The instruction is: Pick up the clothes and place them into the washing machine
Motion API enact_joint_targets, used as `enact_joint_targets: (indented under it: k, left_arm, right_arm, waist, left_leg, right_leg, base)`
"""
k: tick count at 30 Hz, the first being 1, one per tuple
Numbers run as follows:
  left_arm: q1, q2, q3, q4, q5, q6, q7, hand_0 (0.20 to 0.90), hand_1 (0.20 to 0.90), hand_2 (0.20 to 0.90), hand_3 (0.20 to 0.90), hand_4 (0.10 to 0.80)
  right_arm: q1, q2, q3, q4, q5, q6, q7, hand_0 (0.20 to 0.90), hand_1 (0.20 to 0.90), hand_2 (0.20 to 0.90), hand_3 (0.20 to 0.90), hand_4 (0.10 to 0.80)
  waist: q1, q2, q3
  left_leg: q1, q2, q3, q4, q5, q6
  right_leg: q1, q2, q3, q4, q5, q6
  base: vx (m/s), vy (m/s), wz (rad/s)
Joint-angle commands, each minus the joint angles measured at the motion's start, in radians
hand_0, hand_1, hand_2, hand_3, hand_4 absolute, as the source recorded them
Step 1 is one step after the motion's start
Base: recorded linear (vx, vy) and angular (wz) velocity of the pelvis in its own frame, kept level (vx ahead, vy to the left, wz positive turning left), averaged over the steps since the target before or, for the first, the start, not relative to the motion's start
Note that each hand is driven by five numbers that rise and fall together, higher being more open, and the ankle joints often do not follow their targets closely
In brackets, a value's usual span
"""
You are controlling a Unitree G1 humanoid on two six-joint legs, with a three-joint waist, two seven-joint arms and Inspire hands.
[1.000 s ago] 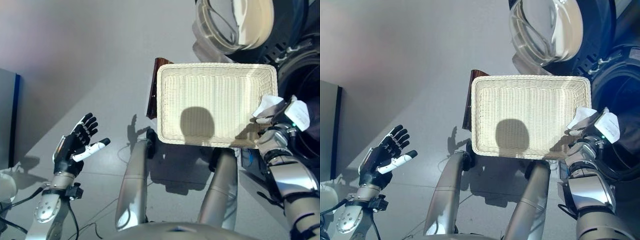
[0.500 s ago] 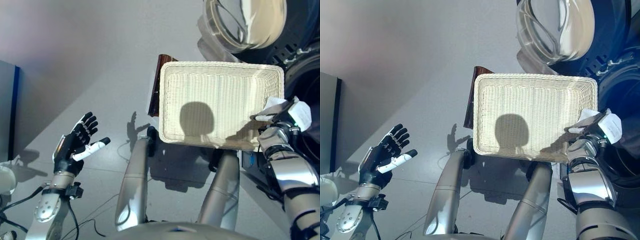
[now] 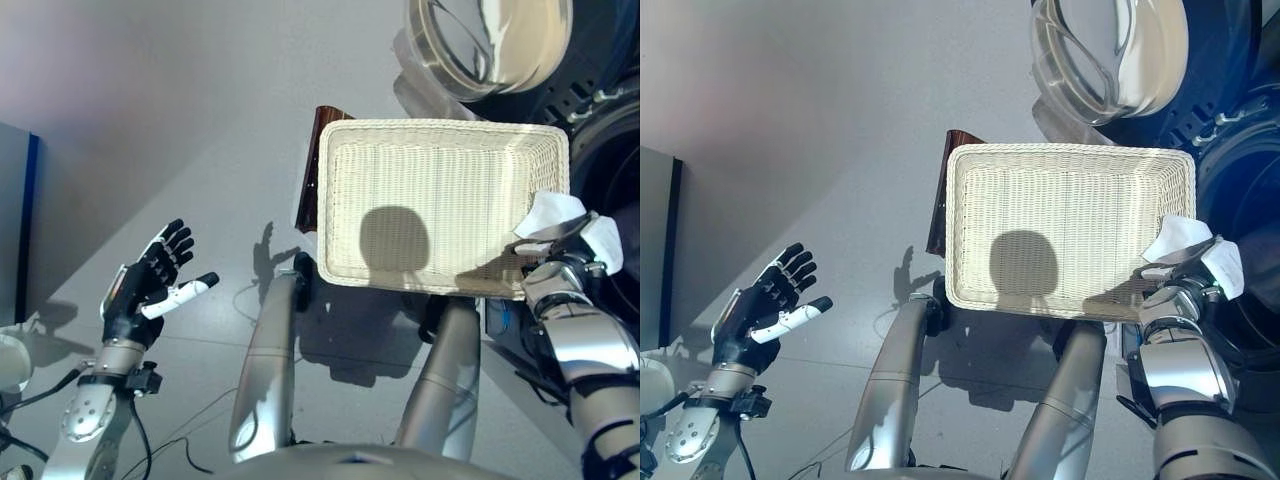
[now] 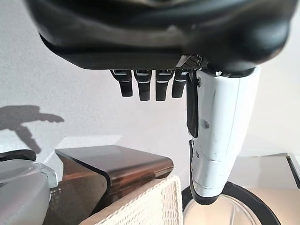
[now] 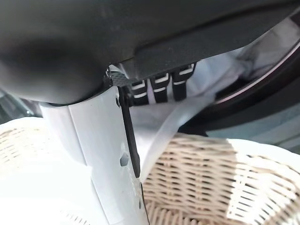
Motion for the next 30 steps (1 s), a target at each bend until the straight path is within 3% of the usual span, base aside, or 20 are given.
enact_joint_targets:
  k: [1,3,5,30]
  left_arm:
    - [0.016,0.004,0.104,-0.042,-0.016,-0.068,0.026,0.9,0.9,0.9,0.9,0.8]
    - [0.02,0.003,0.107,-0.042,-0.017,-0.069,0.025,0.9,0.9,0.9,0.9,0.8]
    - [0.024,0.004,0.115,-0.04,-0.016,-0.068,0.024,0.9,0.9,0.9,0.9,0.8]
    - [0.03,-0.015,0.162,-0.027,0.004,-0.059,0.06,0.9,0.9,0.9,0.9,0.8]
  right_arm:
    - [0.012,-0.081,-0.004,-0.02,0.032,-0.017,-0.031,0.9,0.9,0.9,0.9,0.8]
    - [0.018,-0.081,-0.005,-0.023,0.034,-0.023,-0.029,0.9,0.9,0.9,0.9,0.8]
    - [0.021,-0.082,-0.006,-0.02,0.036,-0.026,-0.018,0.2,0.2,0.2,0.2,0.3]
    - [0.038,-0.05,-0.022,-0.059,0.034,-0.032,-0.058,0.2,0.2,0.2,0.2,0.3]
  waist:
    - [0.004,0.024,-0.042]
    - [0.003,0.024,-0.042]
    - [0.004,0.026,-0.039]
    - [-0.022,0.003,-0.044]
  left_leg:
    - [-0.004,0.032,-0.005,-0.108,0.025,-0.02]
    - [-0.004,0.032,-0.004,-0.11,0.026,-0.019]
    - [-0.006,0.031,-0.002,-0.113,0.029,-0.02]
    - [-0.013,0.037,0.001,-0.106,0.025,-0.018]
  right_leg:
    - [-0.032,0.016,0.028,-0.071,0.055,-0.005]
    - [-0.032,0.015,0.027,-0.073,0.054,-0.005]
    - [-0.032,0.015,0.025,-0.072,0.053,-0.005]
    - [-0.043,0.03,0.02,-0.067,0.058,-0.014]
  base:
    - [0.0,0.0,0.0]
    - [0.0,0.0,0.0]
    - [0.0,0.0,0.0]
    - [0.0,0.0,0.0]
